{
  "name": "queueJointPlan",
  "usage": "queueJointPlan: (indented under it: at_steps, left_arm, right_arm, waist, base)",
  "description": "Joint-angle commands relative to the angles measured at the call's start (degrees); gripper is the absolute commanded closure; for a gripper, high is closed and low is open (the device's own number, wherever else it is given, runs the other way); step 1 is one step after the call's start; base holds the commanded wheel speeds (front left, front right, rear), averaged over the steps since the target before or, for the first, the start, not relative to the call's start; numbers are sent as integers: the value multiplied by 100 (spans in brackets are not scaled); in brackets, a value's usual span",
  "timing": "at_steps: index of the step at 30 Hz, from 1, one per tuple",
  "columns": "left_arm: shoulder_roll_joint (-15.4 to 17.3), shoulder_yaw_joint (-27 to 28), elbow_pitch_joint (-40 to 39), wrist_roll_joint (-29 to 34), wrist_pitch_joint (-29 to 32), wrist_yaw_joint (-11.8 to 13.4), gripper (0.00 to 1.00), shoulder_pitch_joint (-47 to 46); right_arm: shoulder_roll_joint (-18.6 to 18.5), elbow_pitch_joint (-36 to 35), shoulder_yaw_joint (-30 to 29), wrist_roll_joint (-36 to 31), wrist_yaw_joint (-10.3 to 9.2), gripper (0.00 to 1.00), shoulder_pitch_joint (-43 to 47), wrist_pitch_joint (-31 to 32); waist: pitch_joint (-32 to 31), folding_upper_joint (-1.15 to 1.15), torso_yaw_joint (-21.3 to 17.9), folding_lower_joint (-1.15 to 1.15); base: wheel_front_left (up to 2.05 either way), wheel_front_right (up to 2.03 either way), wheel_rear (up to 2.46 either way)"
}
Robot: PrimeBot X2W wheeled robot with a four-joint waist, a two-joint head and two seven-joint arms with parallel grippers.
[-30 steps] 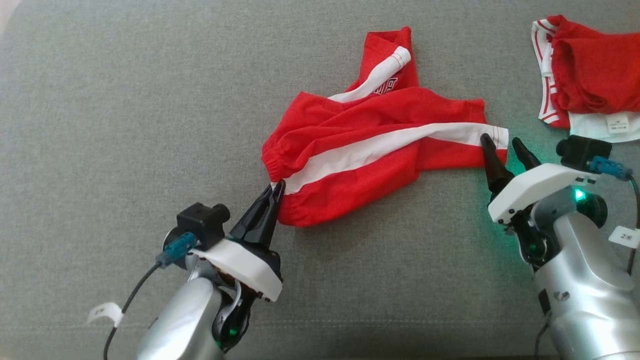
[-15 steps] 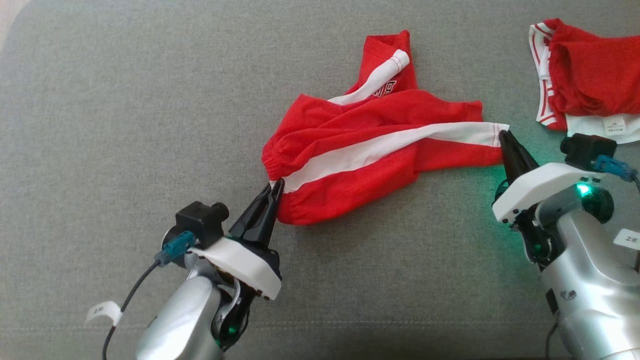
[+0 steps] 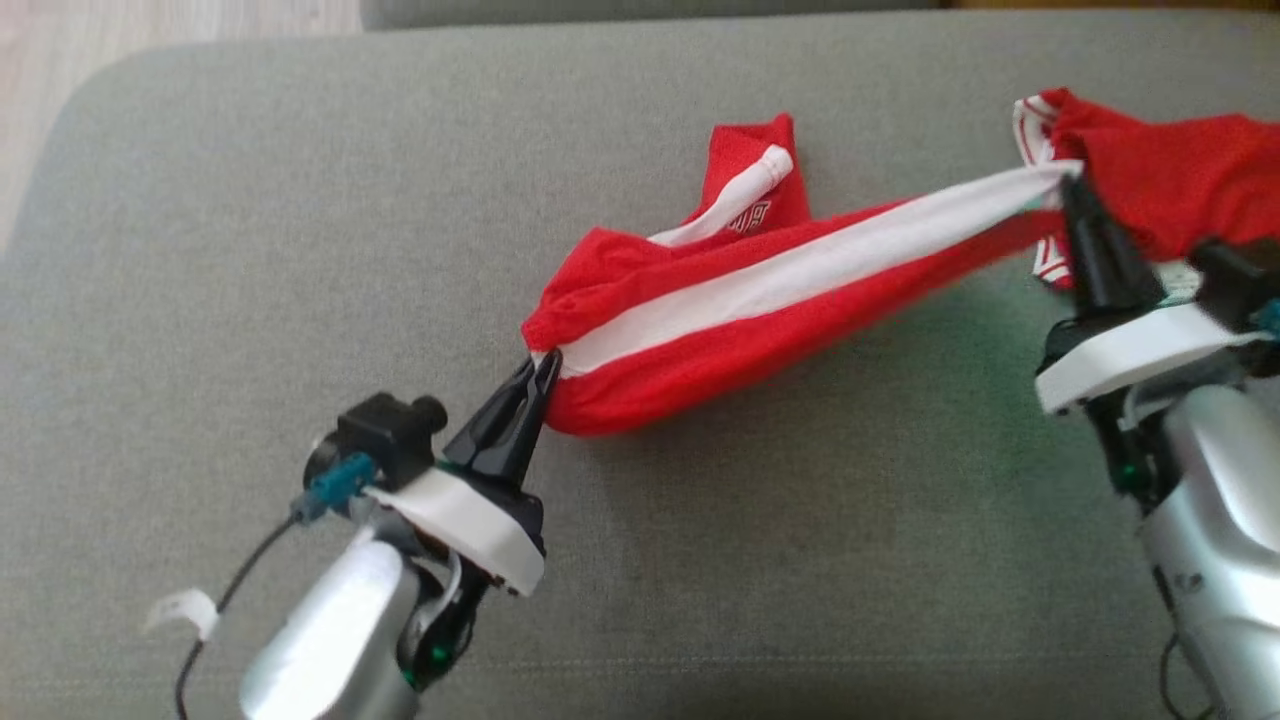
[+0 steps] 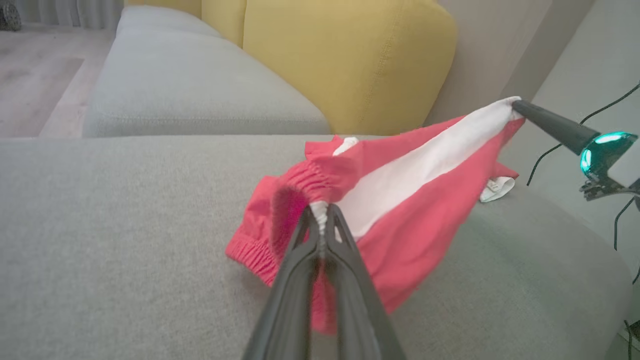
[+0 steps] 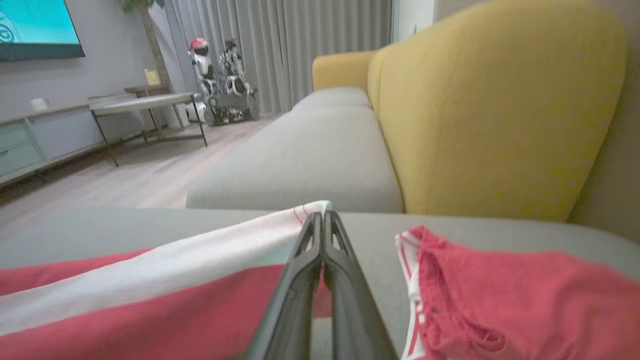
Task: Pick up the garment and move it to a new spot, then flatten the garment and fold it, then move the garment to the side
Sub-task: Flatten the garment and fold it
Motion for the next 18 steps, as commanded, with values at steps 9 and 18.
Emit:
queueJointPlan:
  at_steps: [9, 18]
  left_arm:
    - [572, 351, -1124, -288, 499, 15, 100, -662]
    - [797, 704, -2910, -522, 1179, 587, 100, -461]
  right_arm:
    - [-67, -1591, -804, -872, 37, 100, 435, -169]
    - [285, -3591, -1764, -1651, 37, 100, 1302, 69]
  waist:
    - [-732, 0, -141, 0]
    - [-1053, 0, -215, 0]
  base:
    - [0, 0, 0]
    - [0, 0, 0]
